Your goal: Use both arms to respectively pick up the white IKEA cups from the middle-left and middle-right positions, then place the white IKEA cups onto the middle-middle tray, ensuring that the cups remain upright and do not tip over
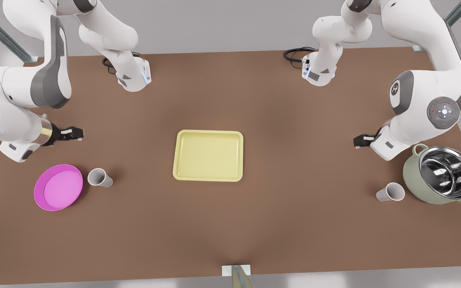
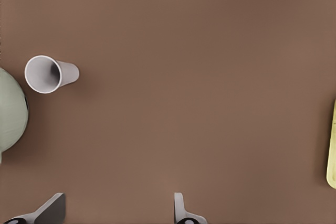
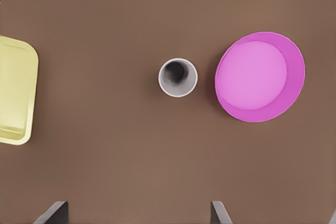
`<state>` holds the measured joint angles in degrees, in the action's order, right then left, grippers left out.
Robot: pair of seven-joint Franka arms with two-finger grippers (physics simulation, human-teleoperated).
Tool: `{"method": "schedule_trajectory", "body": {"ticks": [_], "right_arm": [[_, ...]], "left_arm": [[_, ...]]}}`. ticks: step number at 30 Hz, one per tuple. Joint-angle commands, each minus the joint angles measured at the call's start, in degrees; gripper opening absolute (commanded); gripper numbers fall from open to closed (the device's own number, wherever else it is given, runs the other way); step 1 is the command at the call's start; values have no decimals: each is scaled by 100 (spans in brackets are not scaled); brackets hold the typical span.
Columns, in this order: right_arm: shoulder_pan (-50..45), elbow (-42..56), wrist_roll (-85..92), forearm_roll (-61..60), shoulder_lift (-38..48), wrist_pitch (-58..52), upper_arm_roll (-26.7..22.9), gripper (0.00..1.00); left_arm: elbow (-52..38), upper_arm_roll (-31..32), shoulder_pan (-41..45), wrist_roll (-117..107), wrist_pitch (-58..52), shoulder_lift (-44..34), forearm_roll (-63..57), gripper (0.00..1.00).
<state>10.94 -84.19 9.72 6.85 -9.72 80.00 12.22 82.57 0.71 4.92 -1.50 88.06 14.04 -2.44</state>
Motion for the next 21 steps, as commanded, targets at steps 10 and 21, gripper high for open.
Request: {"method": "schedule_trajectory", "body": {"ticks": [10, 21], "right_arm": [[215, 104, 557, 158, -1760, 1738, -1, 100], [567, -511, 548, 35, -2034, 2969, 17, 100]], "left_arm": [[-1410, -80, -1037, 880, 2206, 2674, -55, 100], [-1314, -80, -1354, 888, 2541, 3281, -37, 100]]}}
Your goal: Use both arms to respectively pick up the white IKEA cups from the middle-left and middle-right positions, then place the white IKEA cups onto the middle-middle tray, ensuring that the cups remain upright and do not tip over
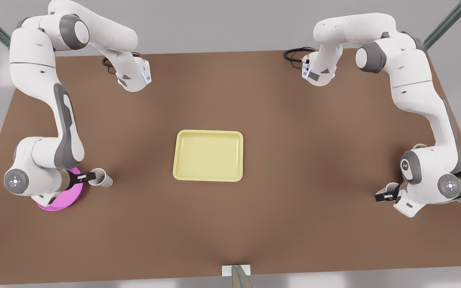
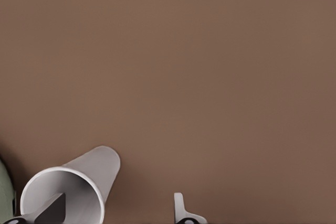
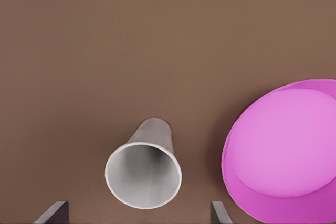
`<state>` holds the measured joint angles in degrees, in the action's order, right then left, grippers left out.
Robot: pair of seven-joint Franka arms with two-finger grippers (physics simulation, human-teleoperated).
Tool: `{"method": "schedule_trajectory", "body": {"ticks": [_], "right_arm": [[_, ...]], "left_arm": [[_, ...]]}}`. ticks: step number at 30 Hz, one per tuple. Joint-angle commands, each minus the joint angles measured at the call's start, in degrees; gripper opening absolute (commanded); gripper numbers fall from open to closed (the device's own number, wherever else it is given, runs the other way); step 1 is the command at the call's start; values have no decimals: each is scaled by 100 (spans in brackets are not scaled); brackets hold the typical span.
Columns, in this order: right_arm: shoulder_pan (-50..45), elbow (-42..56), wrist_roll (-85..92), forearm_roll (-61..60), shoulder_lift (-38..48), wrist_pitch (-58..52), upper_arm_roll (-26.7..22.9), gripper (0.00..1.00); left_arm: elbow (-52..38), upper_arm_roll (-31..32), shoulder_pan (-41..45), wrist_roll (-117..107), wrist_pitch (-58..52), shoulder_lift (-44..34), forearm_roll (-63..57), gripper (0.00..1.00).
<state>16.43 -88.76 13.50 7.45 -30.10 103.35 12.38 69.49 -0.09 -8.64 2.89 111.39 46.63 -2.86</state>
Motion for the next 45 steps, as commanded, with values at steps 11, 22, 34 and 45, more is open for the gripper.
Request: {"method": "schedule_trajectory", "body": {"ticks": [11, 22, 34, 45], "right_arm": [[414, -986, 285, -69, 22, 1750, 45, 100], [554, -1575, 320, -113, -57, 2470, 45, 100], [554, -1583, 355, -104, -136, 2497, 54, 49], [502, -1372, -215, -306, 154, 1636, 704, 21]], "left_arm": [[522, -132, -42, 397, 181, 39, 13, 100], [486, -246, -51, 414, 313, 75, -31, 23], [-102, -176, 3843, -5596, -794, -637, -286, 21], [-1219, 721, 4493, -6898, -188, 453, -242, 21]]}}
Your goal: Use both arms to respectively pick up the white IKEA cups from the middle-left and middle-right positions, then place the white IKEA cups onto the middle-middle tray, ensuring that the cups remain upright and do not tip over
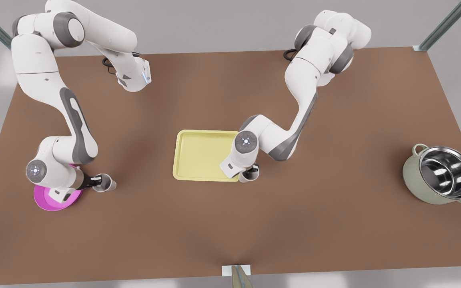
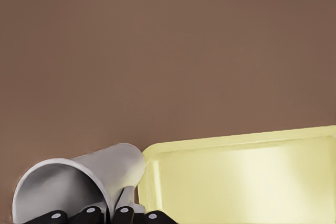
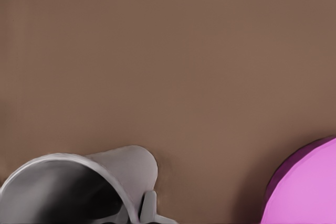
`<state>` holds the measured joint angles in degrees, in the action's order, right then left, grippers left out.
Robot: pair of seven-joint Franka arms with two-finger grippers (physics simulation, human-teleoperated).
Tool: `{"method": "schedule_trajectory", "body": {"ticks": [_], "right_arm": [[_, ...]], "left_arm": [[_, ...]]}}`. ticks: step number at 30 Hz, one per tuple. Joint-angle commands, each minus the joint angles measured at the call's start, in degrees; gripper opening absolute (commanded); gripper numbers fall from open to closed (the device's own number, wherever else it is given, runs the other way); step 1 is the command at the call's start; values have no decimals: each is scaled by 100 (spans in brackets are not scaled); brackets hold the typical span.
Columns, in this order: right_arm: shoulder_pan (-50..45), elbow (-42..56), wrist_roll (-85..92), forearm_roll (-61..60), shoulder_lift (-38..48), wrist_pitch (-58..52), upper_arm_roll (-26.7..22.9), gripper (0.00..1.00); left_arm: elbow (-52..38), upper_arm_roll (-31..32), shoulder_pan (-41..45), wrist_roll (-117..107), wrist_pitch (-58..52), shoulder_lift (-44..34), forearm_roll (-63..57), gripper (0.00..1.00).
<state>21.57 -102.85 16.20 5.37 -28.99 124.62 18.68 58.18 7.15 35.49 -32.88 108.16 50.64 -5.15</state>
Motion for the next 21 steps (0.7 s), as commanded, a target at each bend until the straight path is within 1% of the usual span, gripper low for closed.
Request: {"method": "schedule_trajectory", "body": {"ticks": [1, 3, 4, 6, 8, 9, 11, 14, 15, 16, 17, 21], "right_arm": [[-13, 28, -820, -281, 113, -597, 311, 21], [-109, 20, -1997, -326, 157, -685, 909, 21], [-425, 28, -2568, -326, 157, -632, 997, 21], [-1163, 55, -3640, -273, 131, -369, 988, 21], [-1752, 55, -4432, -247, 104, -61, 971, 21], [-1955, 55, -4810, -45, 78, 97, 971, 21], [-2254, 55, -5223, 96, 60, 273, 953, 21], [-2307, 28, -5294, 184, 16, 379, 935, 21], [-2298, -15, -5303, 202, 16, 431, 935, 21], [-2289, -59, -5303, 228, 34, 458, 927, 21], [-2271, -252, -5303, 246, 113, 580, 935, 21], [-2254, -991, -5303, 272, 412, 1240, 935, 21]], "left_arm": [[-88, -12, 169, -3330, 144, 86, -21, 21], [-88, -108, 318, -3401, 179, 113, -21, 21], [-88, -161, 397, -3444, 205, 148, -56, 21], [-88, -267, 573, -3567, 258, 218, -65, 21], [-79, -267, 679, -3734, 311, 271, -179, 21], [-79, -267, 696, -3743, 329, 315, -188, 21], [-53, -267, 758, -3761, 329, 350, -179, 21], [-70, -267, 793, -3840, 329, 464, -188, 22], [-70, -267, 793, -3840, 329, 464, -188, 51], [-79, -267, 793, -3963, 329, 464, -188, 95], [-79, -267, 793, -3989, 329, 473, -188, 100], [-70, -258, 758, -4077, 311, 412, -170, 100]]}}
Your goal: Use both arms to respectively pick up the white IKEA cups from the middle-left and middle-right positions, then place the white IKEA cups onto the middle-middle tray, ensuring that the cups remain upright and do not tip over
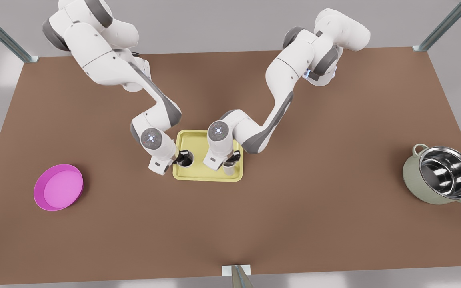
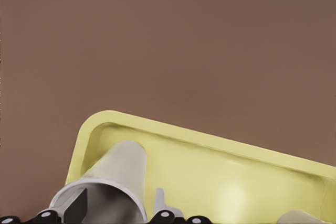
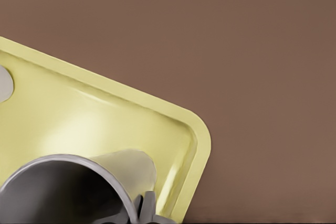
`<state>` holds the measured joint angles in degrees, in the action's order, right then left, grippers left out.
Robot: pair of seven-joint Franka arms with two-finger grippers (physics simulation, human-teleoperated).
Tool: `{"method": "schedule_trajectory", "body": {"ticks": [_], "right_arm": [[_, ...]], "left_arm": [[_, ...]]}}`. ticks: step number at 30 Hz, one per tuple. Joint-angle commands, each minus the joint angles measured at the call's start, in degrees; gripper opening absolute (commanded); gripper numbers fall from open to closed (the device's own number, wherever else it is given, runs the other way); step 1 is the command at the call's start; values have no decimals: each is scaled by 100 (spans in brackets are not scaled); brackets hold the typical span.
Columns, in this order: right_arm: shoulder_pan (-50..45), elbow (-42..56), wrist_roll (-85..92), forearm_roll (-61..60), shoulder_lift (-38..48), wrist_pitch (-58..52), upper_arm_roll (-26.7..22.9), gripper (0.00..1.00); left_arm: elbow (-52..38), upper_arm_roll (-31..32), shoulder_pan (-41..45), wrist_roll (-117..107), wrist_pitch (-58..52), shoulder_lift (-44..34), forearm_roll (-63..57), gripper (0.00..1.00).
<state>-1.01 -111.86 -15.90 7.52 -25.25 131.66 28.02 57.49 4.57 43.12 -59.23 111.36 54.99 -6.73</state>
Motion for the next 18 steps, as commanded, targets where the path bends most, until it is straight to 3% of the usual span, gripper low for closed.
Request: {"method": "schedule_trajectory", "body": {"ticks": [1, 7, 8, 10, 11, 12, 13, 15, 16, 17, 18], "right_arm": [[-4, -204, -2092, 57, 73, 659, 2, 21], [4, -301, -2084, 57, -94, 1152, 2, 21], [4, -301, -2084, 57, -156, 1195, 2, 21], [13, -354, -2084, 57, -182, 1257, -7, 21], [13, -354, -2075, 57, -209, 1257, -7, 48], [13, -354, -2075, 57, -209, 1240, -7, 100], [13, -345, -2075, 57, -209, 1213, -7, 100], [31, -345, -2066, 57, -200, 1196, -7, 100], [31, -354, -2066, 57, -200, 1196, -7, 100], [31, -354, -2066, 57, -200, 1196, -7, 100], [31, -354, -2066, 57, -200, 1196, -7, 100]], "left_arm": [[-9, 0, -32, -1442, -9, -23, -12, 100], [-27, 26, -208, -1399, -352, -339, 76, 100], [-159, 35, -252, -1302, -1045, -541, 93, 100], [-256, 61, -761, -670, -3145, -1894, 374, 100], [-247, 70, -1525, 655, -4182, -2483, 577, 100], [-273, 79, -2763, 3368, -4825, -2791, 603, 100], [-291, 26, -3582, 4744, -4852, -2853, 349, 100], [-238, 52, -3855, 5088, -4545, -2914, -38, 100], [1497, 44, -3978, 5351, -3433, -3826, -144, 100], [2636, -132, -3900, 5378, -2584, -4304, -118, 100], [2601, -132, -3926, 5298, -3032, -4189, 49, 100]]}}
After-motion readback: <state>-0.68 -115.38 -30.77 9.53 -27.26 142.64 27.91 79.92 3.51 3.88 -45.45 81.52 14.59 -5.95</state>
